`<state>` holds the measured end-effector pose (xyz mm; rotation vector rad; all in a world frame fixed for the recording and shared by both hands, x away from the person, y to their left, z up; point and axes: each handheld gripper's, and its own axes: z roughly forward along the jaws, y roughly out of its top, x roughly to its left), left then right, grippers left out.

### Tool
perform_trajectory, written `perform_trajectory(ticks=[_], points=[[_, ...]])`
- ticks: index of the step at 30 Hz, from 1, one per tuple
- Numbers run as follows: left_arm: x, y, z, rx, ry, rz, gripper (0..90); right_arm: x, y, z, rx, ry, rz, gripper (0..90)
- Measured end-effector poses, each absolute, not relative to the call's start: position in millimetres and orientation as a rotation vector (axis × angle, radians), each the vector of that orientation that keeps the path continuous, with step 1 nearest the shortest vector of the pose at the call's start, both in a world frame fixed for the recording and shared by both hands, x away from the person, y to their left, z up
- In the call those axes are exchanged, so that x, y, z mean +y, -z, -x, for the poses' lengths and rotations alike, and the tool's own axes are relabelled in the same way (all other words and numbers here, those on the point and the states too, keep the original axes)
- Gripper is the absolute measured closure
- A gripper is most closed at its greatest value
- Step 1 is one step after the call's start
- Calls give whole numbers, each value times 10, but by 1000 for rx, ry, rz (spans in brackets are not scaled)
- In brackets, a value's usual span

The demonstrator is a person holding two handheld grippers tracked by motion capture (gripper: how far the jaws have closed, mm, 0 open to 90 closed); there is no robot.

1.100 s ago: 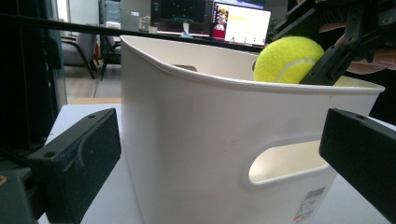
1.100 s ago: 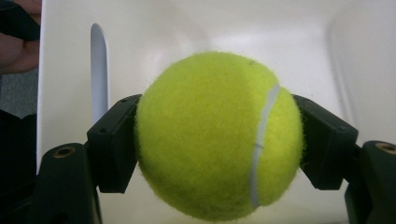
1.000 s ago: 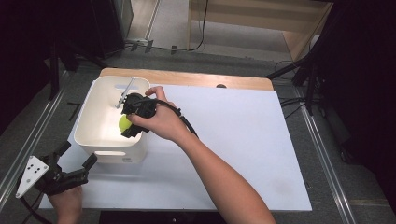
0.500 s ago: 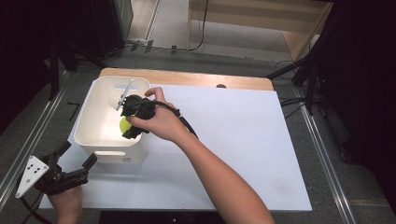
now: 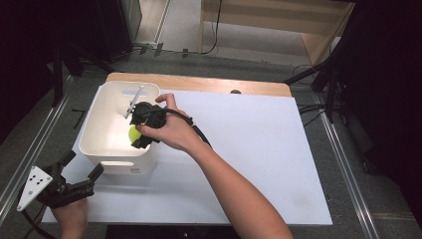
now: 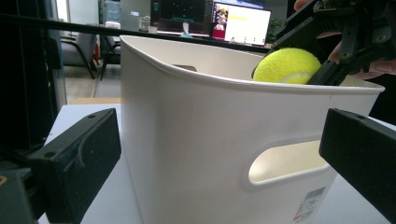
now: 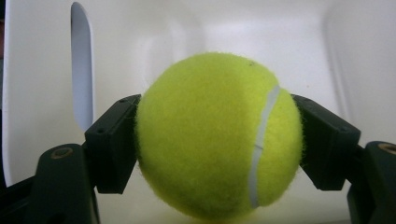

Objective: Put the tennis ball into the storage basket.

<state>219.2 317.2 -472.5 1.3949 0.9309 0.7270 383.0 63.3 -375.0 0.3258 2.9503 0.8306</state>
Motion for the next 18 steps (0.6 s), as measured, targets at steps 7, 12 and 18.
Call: perform_trajectory(ticks=[7,12,18], points=[[3170,4727,-2195,930,-726,-1392,0,557,3594,-3797,2860,-924,-362,69],[3170,4726,-2195,930,-727,-1396,0,497,3535,-3770,2828,-938,-396,5],[3166,4726,-2197,932,-731,-1399,0,325,3460,-3740,2782,-992,-424,5]])
